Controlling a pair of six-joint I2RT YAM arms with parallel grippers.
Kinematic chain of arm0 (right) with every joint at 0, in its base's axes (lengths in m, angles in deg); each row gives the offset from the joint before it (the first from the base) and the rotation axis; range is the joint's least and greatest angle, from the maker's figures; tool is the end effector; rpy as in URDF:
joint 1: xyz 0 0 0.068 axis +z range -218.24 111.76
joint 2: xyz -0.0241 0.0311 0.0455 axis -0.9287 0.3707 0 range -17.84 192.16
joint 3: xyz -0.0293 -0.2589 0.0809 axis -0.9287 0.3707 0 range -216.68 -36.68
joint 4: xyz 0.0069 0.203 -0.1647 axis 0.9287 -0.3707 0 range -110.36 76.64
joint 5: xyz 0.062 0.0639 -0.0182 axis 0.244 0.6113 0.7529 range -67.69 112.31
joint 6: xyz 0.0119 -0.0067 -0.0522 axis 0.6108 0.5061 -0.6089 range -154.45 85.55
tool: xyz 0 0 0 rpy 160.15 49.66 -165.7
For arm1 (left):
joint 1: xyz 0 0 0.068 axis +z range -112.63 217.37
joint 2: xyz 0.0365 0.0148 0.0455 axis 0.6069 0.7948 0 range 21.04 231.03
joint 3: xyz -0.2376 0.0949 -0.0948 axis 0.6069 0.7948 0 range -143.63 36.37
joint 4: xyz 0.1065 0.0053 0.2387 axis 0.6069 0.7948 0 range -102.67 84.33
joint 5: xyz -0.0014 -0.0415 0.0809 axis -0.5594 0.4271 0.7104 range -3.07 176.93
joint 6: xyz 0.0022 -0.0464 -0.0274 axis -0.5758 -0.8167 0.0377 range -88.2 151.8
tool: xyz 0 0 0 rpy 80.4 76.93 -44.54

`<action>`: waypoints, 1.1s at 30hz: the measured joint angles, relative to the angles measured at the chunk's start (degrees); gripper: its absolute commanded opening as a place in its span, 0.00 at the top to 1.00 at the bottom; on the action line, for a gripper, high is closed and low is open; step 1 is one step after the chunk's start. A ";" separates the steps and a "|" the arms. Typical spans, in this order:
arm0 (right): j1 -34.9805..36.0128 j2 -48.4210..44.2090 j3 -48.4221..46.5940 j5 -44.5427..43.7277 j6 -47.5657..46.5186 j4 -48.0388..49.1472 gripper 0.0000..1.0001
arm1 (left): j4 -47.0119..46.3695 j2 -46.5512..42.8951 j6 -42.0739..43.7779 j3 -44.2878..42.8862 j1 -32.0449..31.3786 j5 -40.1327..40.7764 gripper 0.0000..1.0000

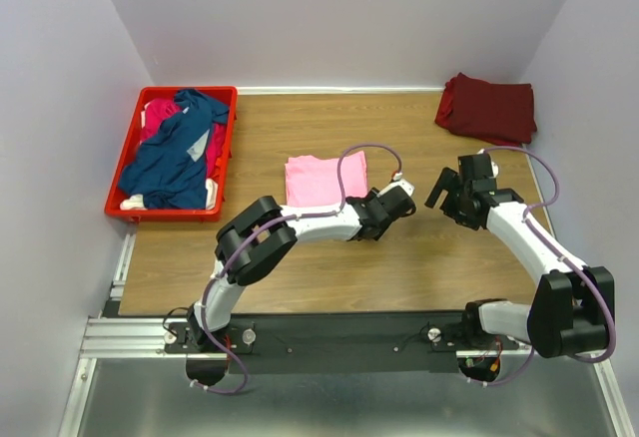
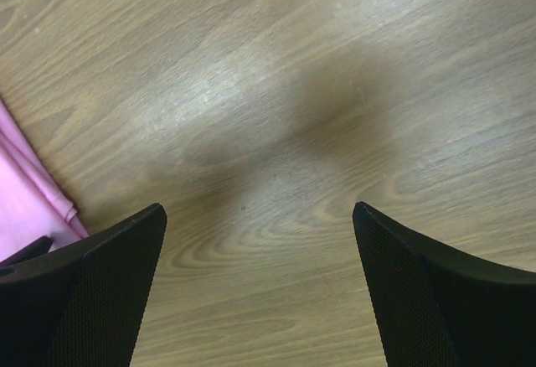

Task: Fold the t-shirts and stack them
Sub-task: Neatly place the folded tshirt to the corner

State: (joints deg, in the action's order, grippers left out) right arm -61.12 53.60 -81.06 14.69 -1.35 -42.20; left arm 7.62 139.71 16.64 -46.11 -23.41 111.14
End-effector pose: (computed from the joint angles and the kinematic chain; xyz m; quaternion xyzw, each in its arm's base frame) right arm 0.2414 0.0255 0.2152 0.2334 0.9251 0.0409 0.2966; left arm 0.2271 -0.3756 0.1601 0.3072 0.8865 -0.0151 0.3458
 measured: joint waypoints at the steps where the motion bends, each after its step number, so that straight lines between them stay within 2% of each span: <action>1: 0.00 0.00 0.00 0.44 -0.11 0.02 0.02 | -0.26 0.11 0.13 -0.15 0.00 -0.02 0.51; 2: 0.00 0.00 0.00 0.92 -0.17 0.02 0.02 | -0.39 0.22 0.17 -0.22 0.00 -0.07 0.53; 5: 0.00 0.00 0.07 2.54 -0.42 0.13 0.01 | -0.94 0.57 0.39 -0.26 0.00 0.04 0.69; 7: 0.00 -0.02 0.24 3.52 -0.61 0.33 0.02 | -1.18 0.74 0.44 -0.26 0.00 0.22 0.90; 9: 0.00 -0.09 0.52 4.76 -0.66 0.68 0.02 | -1.22 0.94 0.66 -0.24 0.00 0.46 1.00; 15: 0.00 -0.04 1.33 10.58 -0.59 3.43 0.02 | -1.38 0.20 0.35 0.57 0.00 0.57 1.00; 19: 0.00 0.98 2.97 16.09 0.83 9.01 0.01 | -0.68 -4.02 -0.35 4.17 0.15 -0.48 1.00; 21: 0.00 2.23 5.55 20.46 3.02 14.67 0.01 | -0.68 -6.58 -0.74 5.33 0.44 -0.92 1.00; 26: 0.00 10.36 15.67 34.51 15.39 38.40 0.01 | -0.76 -10.19 -1.14 5.46 1.11 -1.51 1.00; 28: 0.00 14.29 16.74 37.88 20.02 47.93 0.01 | -0.74 -10.62 -1.22 5.53 1.29 -1.86 1.00; 33: 0.48 24.72 14.93 43.85 26.69 62.27 0.02 | -0.48 -11.98 -2.05 6.56 1.42 -2.75 1.00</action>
State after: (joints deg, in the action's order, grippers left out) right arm -60.64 78.32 -66.13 58.54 25.34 20.07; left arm 7.14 127.73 14.59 -39.55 -21.99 108.38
